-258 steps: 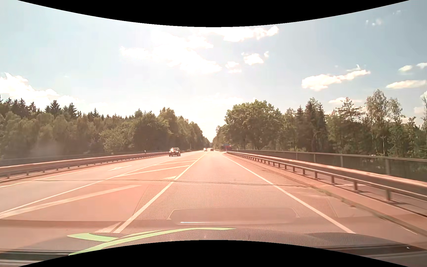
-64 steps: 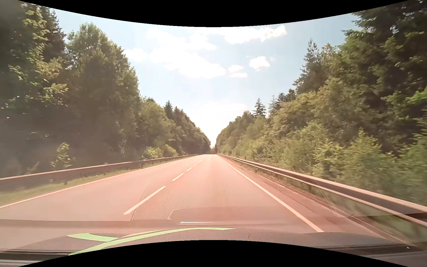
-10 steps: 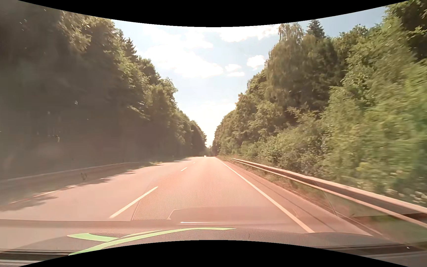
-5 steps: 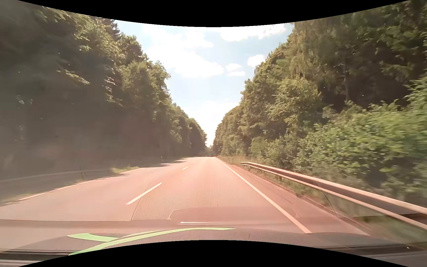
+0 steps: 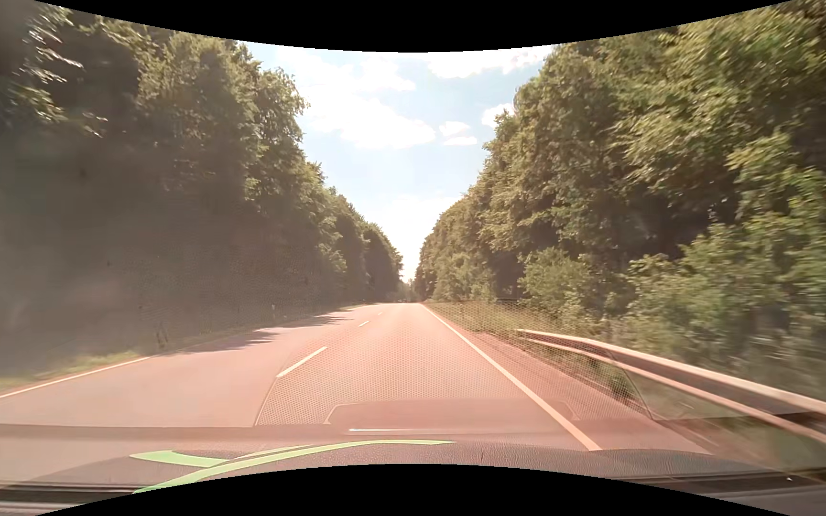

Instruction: Follow the waypoints while adhering to traffic rules and regulations

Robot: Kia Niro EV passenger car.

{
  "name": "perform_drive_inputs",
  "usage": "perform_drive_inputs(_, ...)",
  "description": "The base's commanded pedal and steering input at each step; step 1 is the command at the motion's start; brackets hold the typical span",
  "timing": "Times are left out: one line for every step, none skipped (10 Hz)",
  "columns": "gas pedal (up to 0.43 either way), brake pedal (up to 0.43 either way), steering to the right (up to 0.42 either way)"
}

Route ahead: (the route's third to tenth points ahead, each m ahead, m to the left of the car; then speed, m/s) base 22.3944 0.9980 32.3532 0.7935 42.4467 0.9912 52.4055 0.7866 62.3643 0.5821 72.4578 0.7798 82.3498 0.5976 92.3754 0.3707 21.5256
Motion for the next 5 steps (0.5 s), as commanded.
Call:
perform_drive_inputs(0.067, 0.0, -0.003)
perform_drive_inputs(0.059, 0.0, -0.002)
perform_drive_inputs(0.059, 0.0, 0.0)
perform_drive_inputs(0.059, 0.0, 0.0)
perform_drive_inputs(0.059, 0.0, 0.0)
